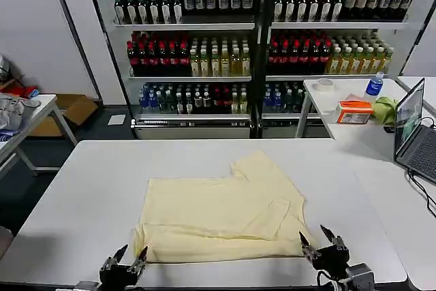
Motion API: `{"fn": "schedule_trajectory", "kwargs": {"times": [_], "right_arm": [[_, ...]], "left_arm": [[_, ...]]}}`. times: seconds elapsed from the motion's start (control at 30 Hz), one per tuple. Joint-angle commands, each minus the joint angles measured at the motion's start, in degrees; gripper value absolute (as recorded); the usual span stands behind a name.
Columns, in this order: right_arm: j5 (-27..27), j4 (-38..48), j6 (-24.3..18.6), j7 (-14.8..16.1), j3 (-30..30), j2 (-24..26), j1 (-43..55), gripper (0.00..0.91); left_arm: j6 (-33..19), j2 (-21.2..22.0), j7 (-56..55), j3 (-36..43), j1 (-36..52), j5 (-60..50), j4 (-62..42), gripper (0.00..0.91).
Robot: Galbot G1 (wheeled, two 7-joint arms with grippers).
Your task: Fold and organize the clothes.
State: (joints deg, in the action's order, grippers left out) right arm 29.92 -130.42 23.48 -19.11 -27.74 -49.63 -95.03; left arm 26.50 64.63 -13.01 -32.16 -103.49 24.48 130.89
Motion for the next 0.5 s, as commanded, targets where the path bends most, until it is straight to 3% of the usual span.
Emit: {"fn": "schedule_trajectory", "kwargs": {"times": [0.03, 0.33, 0.5], "right_arm": [[5.3, 5.5, 1.7, -3.5, 7.7, 0.3, 18.4, 0.907], [11.1, 21.1, 6.6, -7.5, 23.8, -3.9, 44.6, 0.907], [13.8, 28.0, 7.8, -8.5, 29.3, -6.2, 52.6, 0.907]], "left_arm": [[0.7, -4.0, -0.3, -1.3, 11.8, 6.7, -4.7, 0.907], [3.6, -8.5, -3.4, 5.7, 29.1, 11.4, -15.5, 0.907], [4.4, -9.6, -5.5, 10.6, 36.8, 11.7, -20.8, 0.907]]}}
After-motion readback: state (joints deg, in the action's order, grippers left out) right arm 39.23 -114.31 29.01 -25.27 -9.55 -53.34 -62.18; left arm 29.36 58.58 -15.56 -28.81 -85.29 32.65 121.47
